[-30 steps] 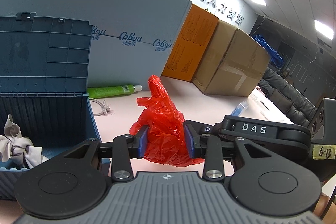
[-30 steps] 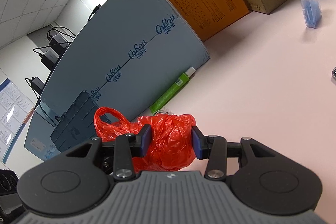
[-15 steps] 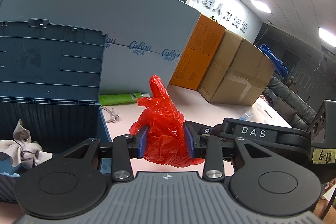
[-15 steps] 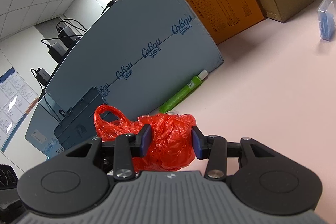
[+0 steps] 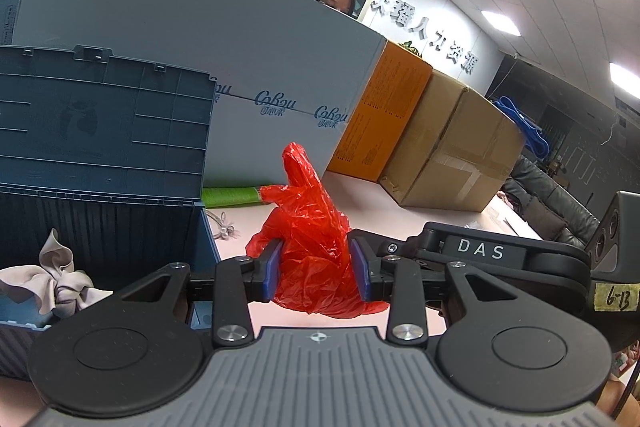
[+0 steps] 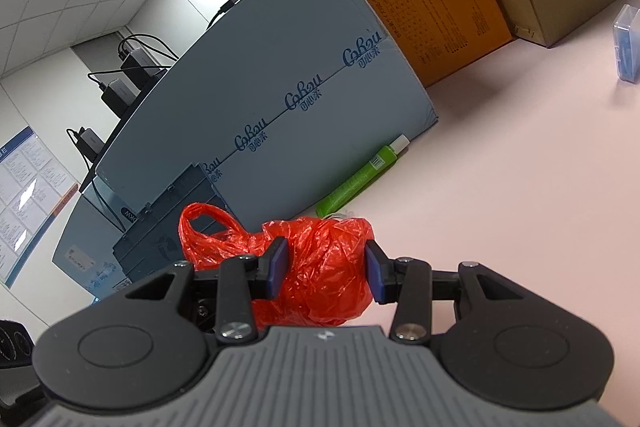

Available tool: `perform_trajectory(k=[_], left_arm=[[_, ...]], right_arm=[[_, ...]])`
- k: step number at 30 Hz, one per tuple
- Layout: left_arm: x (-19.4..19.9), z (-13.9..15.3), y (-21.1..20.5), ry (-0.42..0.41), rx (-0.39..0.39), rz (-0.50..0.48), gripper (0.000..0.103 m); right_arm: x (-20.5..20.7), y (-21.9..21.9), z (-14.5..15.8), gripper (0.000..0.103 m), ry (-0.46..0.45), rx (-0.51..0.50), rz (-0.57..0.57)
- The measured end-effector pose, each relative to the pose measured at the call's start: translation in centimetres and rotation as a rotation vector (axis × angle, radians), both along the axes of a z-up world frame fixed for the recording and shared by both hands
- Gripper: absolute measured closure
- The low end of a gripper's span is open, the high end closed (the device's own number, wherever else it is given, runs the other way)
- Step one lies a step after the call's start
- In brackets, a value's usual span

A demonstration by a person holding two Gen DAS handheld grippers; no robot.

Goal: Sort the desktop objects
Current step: 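Carry the red bag with the right tool over the teal box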

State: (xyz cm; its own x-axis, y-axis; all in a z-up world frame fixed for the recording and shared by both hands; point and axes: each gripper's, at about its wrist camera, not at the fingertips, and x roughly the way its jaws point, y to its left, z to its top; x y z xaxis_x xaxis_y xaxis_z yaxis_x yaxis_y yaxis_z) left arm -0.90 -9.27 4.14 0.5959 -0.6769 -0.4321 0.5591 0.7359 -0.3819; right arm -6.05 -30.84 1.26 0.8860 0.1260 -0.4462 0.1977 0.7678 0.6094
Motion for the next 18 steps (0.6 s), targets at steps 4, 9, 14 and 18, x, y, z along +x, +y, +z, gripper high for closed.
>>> perform_trajectory(k=[4,9,14,18], left_arm=[[-0.2,0.1,0.5,-0.001,-0.005,0.006,0.072],[-0.4,0.1,1.2,0.003,-0.005,0.018,0.072],[-0.6,0.1,2.1,0.004,-0.003,0.023,0.072],[-0.6,0.2,2.6,0.005,-0.003,0.021,0.072]], right_arm=[[0.0,0.5,0.2,0.058,-0.002,-0.002,0.005],[0.0,1.3,0.2,0.058,0.001,-0.001,0.013],[0.2,2.2,0.2,0.058,-0.004,-0.004,0.019],[0.4,2.8,0.4,0.058,-0.011,-0.008,0.014]])
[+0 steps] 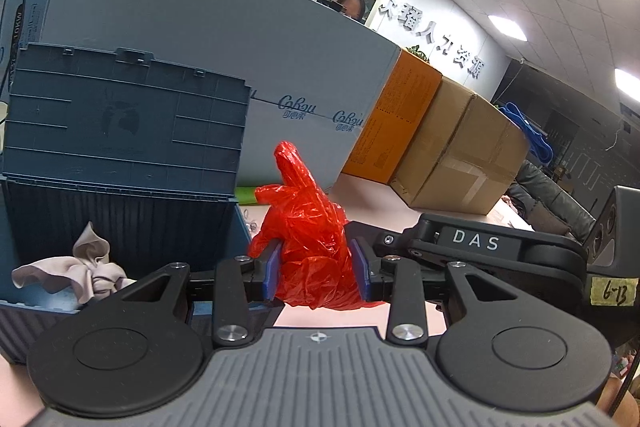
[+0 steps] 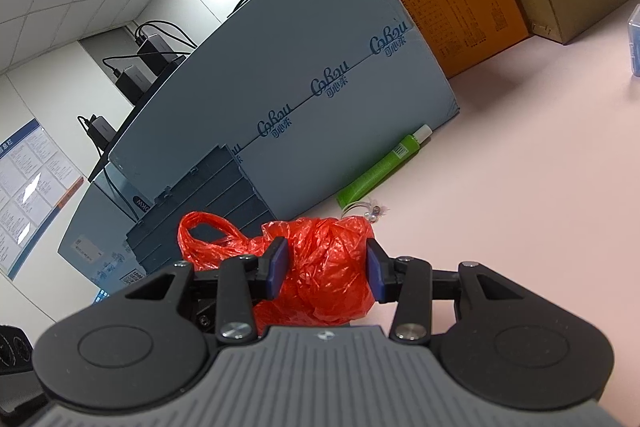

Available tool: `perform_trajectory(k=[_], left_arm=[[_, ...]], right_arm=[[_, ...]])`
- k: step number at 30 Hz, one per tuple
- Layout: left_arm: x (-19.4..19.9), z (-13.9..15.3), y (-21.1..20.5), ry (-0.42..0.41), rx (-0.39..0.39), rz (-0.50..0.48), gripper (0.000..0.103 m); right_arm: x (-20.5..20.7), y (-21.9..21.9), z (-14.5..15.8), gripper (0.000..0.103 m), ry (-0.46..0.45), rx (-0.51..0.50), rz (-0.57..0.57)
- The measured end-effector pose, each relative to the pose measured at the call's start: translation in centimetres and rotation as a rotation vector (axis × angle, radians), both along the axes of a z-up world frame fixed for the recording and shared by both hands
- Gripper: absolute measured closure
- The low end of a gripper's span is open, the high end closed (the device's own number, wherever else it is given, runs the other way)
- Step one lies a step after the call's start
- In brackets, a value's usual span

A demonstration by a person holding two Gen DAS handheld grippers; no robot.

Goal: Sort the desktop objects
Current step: 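Carry the red bag with the right tool over the teal box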

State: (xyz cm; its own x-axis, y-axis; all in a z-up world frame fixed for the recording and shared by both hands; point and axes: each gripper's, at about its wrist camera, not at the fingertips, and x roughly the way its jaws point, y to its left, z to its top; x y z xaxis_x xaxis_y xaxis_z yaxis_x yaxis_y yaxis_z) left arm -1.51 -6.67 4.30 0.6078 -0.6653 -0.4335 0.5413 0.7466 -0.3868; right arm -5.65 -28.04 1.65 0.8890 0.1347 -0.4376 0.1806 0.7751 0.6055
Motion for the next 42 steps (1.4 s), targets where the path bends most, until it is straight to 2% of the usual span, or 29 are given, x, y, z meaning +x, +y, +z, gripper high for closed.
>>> perform_trajectory(k=[17,42], left_arm=[[0.1,1.0,0.1,-0.035,-0.032,-0.037,0.07],[0.2,1.3,6.4,-0.054,-0.032,0.118,0.07]], right_arm=[[-0.3,0.4,1.3,0.058,-0.042,-0.036,-0.043],[3.6,6.2,1.4,0.058,-0.064,-0.037,0.113]])
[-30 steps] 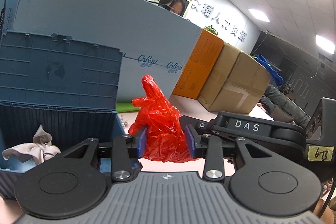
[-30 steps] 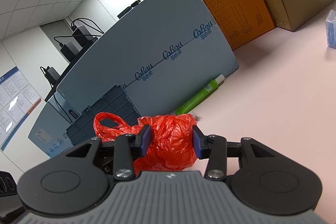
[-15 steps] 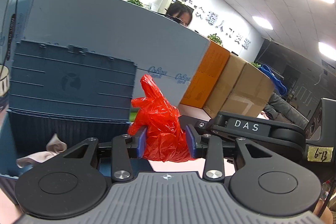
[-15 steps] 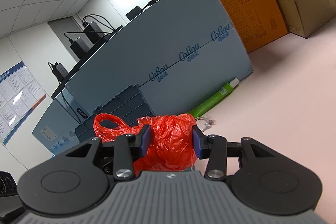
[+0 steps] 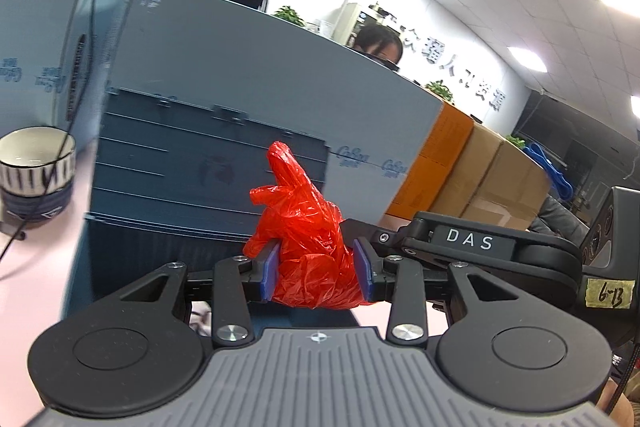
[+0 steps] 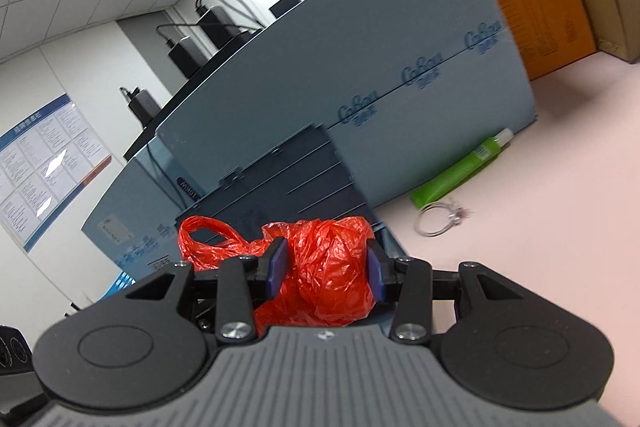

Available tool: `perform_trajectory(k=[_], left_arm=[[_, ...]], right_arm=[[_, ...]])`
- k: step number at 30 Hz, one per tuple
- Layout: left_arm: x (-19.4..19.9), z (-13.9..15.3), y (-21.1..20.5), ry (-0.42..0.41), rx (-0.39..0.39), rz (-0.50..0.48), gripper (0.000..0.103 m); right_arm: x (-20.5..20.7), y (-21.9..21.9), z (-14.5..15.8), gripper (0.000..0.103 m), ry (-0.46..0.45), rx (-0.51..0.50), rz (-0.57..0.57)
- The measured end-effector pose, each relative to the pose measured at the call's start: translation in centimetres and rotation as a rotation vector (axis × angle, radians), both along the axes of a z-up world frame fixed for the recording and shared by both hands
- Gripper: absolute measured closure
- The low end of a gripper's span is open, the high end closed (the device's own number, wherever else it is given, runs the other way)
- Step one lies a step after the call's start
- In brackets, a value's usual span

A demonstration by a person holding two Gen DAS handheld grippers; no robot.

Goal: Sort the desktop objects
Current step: 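Carry the red bag with the right tool over the teal box, then lower the red bag into the teal box and open the right tool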

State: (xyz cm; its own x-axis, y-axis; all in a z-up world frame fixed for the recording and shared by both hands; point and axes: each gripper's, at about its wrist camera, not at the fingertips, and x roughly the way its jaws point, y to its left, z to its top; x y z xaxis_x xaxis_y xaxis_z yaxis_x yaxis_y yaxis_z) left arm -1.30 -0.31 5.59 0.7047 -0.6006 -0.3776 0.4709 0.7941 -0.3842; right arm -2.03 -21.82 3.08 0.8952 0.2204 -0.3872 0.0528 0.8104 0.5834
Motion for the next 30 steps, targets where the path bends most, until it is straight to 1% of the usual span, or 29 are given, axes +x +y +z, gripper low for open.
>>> perform_trajectory(k=[8,17,22,30], left_arm=[[0.0,0.0,1.4,-0.002,0.006,0.053,0.07],[0.7,-0.9,2.9,0.02,0.016,0.099,0.07],[1.2,-1.5,2.9,0.054,0.037,0.116,0.07],[1.5,-2.6,2.7,0.101,0.07,0.117,0.07]], right_arm=[[1.2,1.6,-0.1,0.058,-0.002,0.002,0.055],[2.7,2.7,-0.6,0.058,0.026,-0.015,0.109],[3.3,3.0,-1.3,0.057,0.063,-0.019,0.129],[3.5,2.9,-2.3,0.057,0.123,-0.009,0.137]])
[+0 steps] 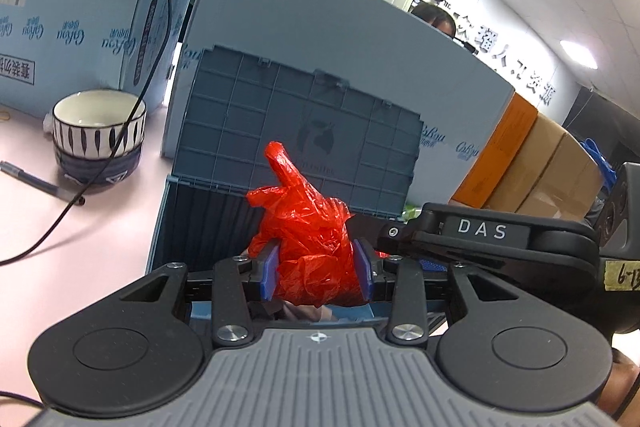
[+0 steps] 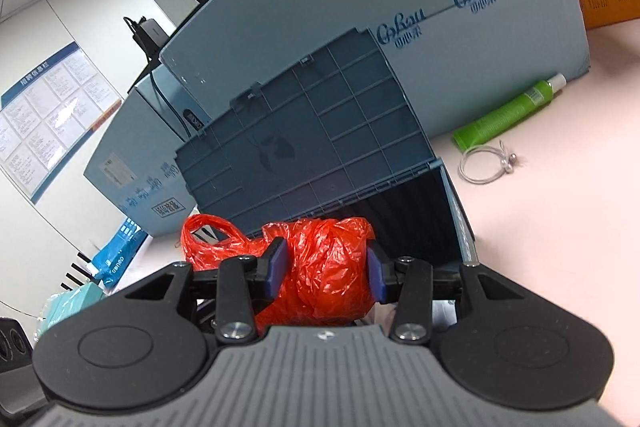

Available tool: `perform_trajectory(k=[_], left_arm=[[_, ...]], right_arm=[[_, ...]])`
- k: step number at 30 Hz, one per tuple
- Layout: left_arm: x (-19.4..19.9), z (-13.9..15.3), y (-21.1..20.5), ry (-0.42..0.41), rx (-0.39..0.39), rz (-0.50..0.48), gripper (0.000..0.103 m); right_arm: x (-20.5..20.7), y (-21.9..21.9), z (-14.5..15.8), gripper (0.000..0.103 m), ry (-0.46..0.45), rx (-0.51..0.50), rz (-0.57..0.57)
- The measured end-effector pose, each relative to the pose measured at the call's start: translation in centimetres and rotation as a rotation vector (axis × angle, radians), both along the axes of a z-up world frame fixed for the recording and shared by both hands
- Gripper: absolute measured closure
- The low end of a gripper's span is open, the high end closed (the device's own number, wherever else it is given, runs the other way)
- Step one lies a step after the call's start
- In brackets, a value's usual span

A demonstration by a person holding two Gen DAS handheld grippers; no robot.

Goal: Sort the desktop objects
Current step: 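Lower the red bag into the teal box and open the right tool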

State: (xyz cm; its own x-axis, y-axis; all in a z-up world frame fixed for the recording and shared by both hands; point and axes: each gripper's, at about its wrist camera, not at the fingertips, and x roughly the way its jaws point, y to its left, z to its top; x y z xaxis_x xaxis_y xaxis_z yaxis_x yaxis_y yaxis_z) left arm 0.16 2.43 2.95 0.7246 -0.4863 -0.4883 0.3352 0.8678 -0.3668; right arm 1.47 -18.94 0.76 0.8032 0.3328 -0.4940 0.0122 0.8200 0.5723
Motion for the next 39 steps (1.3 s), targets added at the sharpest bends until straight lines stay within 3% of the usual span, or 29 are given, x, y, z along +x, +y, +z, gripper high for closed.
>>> perform_trajectory(k=[6,10,11,13,18,23,27,34,39], left_arm=[[0.2,-0.3,0.0,0.01,0.009,0.003,0.07],[0.2,-0.4,0.0,0.017,0.016,0.005,0.07],[0.2,-0.4,-0.1,0.019,0.018,0.005,0.068],[0.2,-0.4,-0.1,0.02,0.023,0.008,0.063],[-0.3,-0.2,-0.1,0.007,0.036,0.025,0.047],[-0.9,0.0,0.0,0.009,0.037,0.039,0.043],[-1.5,0.2,0.0,0.002,0.043,0.049,0.031],[-2.3,0.6,-0.2,-0.002,0.049,0.074,0.021],[-2.5,0.8,-0.5,0.002,0.051,0.09,0.017]], right_arm=[[0.0,0.0,-0.1,0.055,-0.003,-0.005,0.007],[0.1,0.0,-0.1,0.047,-0.007,-0.012,0.011],[0.1,0.0,-0.1,0.038,-0.004,-0.013,0.009],[0.0,-0.2,-0.3,0.032,0.003,0.001,0.004],[-0.3,-0.5,-0.3,0.032,0.003,0.015,-0.012],[-0.8,-0.5,0.0,0.032,-0.017,0.03,-0.002],[-1.2,-0.4,0.3,0.029,-0.036,0.034,0.007],[-2.1,-0.3,1.0,0.028,-0.071,0.009,0.008],[-2.8,-0.5,1.5,0.017,-0.11,-0.016,-0.006]])
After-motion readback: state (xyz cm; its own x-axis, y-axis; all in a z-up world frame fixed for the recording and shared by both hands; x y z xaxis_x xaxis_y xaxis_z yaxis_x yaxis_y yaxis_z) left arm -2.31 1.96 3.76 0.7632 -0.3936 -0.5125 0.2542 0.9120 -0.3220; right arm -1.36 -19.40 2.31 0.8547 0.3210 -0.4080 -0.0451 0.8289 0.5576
